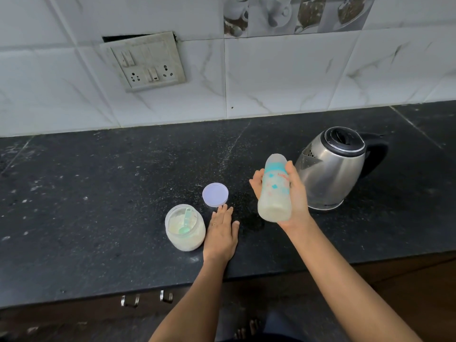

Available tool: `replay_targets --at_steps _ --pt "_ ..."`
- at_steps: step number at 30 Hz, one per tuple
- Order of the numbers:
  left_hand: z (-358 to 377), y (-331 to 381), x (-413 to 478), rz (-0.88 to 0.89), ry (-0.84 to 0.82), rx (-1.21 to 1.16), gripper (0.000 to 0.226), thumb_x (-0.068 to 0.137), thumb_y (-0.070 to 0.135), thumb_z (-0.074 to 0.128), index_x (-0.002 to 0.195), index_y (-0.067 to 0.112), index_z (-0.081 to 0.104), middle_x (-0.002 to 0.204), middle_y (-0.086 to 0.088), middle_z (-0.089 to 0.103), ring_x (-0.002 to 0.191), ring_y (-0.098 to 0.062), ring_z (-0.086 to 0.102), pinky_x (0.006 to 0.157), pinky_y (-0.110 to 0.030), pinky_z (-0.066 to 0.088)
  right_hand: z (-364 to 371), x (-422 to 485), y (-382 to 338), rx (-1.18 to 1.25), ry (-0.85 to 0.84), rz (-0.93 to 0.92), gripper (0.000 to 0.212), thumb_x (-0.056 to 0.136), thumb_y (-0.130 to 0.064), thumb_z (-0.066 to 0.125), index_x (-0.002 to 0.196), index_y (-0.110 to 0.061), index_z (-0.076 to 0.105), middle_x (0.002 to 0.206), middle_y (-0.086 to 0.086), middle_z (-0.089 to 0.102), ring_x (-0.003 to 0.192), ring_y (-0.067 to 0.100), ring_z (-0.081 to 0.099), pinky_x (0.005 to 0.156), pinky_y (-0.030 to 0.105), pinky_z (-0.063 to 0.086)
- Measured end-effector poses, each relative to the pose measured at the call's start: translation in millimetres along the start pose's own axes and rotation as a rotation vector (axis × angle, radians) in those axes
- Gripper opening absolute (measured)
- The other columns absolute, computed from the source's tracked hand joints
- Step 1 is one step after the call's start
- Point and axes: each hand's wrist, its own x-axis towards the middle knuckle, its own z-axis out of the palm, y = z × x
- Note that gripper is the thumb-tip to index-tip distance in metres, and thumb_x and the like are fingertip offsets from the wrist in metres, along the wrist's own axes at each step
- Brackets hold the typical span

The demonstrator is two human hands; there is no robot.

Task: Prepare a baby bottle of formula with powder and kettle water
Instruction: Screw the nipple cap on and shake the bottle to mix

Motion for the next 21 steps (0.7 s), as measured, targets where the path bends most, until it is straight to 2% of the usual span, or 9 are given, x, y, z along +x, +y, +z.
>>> replay_targets --at_steps 2,3,5,8,12,15,17,18,21 --pt "1 -1 -1 -0.002 -0.004 0.004 0.048 0.104 0.031 0.033 0.149 0.015 0.031 0.159 -0.002 0.023 0.149 -0.013 0.012 0.12 -0.025 -0.001 -12 -6 -7 -0.15 -0.234 0.04 0.065 0.087 -0.039 0.063 0.145 -0.031 0.034 0.102 0.01 0.053 0.068 0.019 0.062 0.058 0.034 0.057" --pt "1 -1 0 -0.002 -0.005 0.003 0.048 0.104 0.031 0.033 0.149 0.015 0.031 0.159 -0.002 0.023 0.149 -0.013 0.012 0.121 -0.025 0.0 -15 -7 -10 -0.179 -0.257 0.018 0.07 0.087 -0.038 0.064 0.148 -0.036 0.029 0.102 0.011 0.054 0.069 0.02 0.061 0.059 0.033 0.057" --pt "2 -2 0 -0.003 -0.008 0.002 0.048 0.104 0.032 0.033 0.149 0.016 0.031 0.159 -0.002 0.023 0.149 -0.014 0.012 0.122 -0.027 0.001 -16 -3 -11 -0.099 -0.139 -0.01 0.082 0.077 -0.037 0.075 0.147 -0.033 0.032 0.096 0.01 0.059 0.068 0.019 0.064 0.058 0.032 0.058" --pt "3 -3 1 -0.003 -0.009 0.011 0.048 0.104 0.032 0.032 0.149 0.016 0.032 0.159 -0.002 0.023 0.149 -0.014 0.012 0.122 -0.027 0.002 -25 -3 -7 0.067 0.056 -0.057 0.068 0.063 -0.036 0.084 0.12 -0.012 0.054 0.087 0.007 0.063 0.065 0.019 0.067 0.057 0.031 0.059" --pt "2 -2 0 -0.009 -0.008 -0.002 0.048 0.104 0.032 0.033 0.149 0.017 0.032 0.159 -0.001 0.023 0.149 -0.013 0.012 0.121 -0.025 0.0 -27 -4 2 -0.204 0.009 -0.007 0.074 0.061 -0.037 0.086 0.122 -0.015 0.05 0.09 0.008 0.062 0.06 0.017 0.061 0.051 0.026 0.054" --pt "3 -2 1 -0.013 -0.014 0.006 0.048 0.104 0.033 0.032 0.149 0.017 0.032 0.16 -0.002 0.022 0.149 -0.013 0.012 0.121 -0.026 0.001 -33 4 3 0.08 0.13 -0.004 0.065 0.064 -0.033 0.084 0.117 -0.011 0.055 0.083 0.009 0.065 0.065 0.019 0.067 0.062 0.029 0.06" --pt "2 -2 1 -0.009 -0.012 0.013 0.048 0.104 0.033 0.032 0.149 0.016 0.032 0.16 -0.002 0.023 0.149 -0.013 0.012 0.121 -0.026 0.001 -35 3 9 0.194 0.084 0.13 0.058 0.066 -0.026 0.085 0.113 -0.005 0.059 0.085 0.012 0.066 0.066 0.022 0.068 0.061 0.032 0.06" --pt "2 -2 1 -0.006 -0.006 0.014 0.048 0.104 0.033 0.033 0.149 0.016 0.032 0.159 -0.002 0.023 0.149 -0.013 0.012 0.12 -0.026 0.001 -35 -1 14 0.127 0.059 0.192 0.057 0.064 -0.025 0.086 0.11 -0.003 0.061 0.087 0.013 0.064 0.064 0.022 0.066 0.057 0.031 0.058" --pt "3 -1 0 0.006 0.004 0.015 0.048 0.103 0.031 0.035 0.148 0.015 0.033 0.159 -0.003 0.025 0.149 -0.013 0.013 0.12 -0.025 0.0 -38 -4 23 -0.1 0.02 0.109 0.064 0.058 -0.03 0.088 0.111 -0.009 0.059 0.09 0.01 0.06 0.06 0.018 0.061 0.049 0.028 0.054"
